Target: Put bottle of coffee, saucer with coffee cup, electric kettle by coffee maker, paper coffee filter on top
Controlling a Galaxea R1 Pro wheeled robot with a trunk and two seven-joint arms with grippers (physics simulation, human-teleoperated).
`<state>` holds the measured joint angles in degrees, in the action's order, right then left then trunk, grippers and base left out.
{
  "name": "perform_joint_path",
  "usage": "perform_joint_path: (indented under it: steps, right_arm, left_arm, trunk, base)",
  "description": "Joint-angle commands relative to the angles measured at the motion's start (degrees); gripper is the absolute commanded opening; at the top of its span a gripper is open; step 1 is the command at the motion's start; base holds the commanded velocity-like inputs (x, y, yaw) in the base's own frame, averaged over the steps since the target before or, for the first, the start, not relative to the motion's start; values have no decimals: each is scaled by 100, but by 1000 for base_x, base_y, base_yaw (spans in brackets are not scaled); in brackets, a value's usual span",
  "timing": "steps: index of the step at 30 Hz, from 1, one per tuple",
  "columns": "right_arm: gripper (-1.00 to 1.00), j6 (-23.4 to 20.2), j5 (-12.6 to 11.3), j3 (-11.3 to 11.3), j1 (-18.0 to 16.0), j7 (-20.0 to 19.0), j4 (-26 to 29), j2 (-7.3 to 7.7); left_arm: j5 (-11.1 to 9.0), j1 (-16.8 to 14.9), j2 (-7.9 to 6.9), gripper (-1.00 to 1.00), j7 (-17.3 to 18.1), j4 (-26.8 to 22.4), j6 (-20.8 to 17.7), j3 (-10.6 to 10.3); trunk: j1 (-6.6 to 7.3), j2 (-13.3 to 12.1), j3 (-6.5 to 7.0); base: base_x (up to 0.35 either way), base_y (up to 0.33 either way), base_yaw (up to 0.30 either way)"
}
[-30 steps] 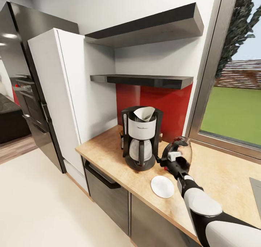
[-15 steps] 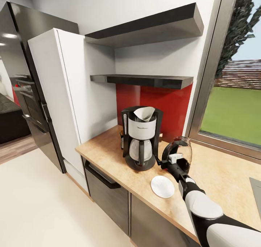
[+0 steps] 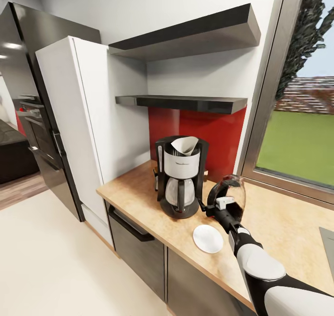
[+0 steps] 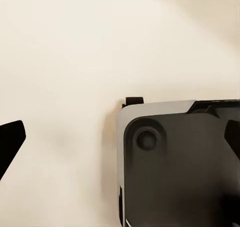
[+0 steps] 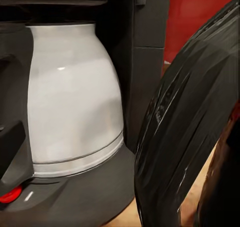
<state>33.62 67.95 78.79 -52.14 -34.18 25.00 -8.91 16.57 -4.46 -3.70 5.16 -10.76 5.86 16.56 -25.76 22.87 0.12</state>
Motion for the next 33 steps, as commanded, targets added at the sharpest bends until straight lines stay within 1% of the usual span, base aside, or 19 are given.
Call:
perform_joint_path:
  steps: [1, 6, 11, 17, 26, 33]
  right_arm:
    - [100, 21, 34, 49, -7, -36, 14, -5]
    - [100, 21, 36, 49, -7, -36, 14, -5]
    - [100, 21, 35, 49, 0, -36, 14, -5]
    - [100, 21, 35, 49, 2, -36, 14, -5]
    - [100, 21, 37, 49, 2, -36, 14, -5]
    - [100, 21, 34, 49, 9, -36, 14, -5]
  left_arm:
    - [50, -2, 1, 100, 25, 4, 20, 49]
    - [32, -2, 1, 100, 21, -2, 20, 60]
    - [23, -2, 2, 100, 6, -5, 12, 68]
    - [22, -2, 3, 100, 3, -5, 12, 75]
    - [22, -2, 39, 100, -5, -5, 12, 76]
    - [16, -2, 71, 100, -6, -5, 12, 84]
  trunk:
    - [-2, 5, -3]
    - [-2, 5, -3]
    - [-2, 5, -3]
    - [-2, 5, -3]
    - [-2, 5, -3]
    - [-2, 5, -3]
  base:
    - [-43, -84, 0]
    - [-104, -167, 0]
    - [-45, -25, 0]
    - [-215, -122, 0]
    - [-37, -16, 0]
    - [-107, 0, 0]
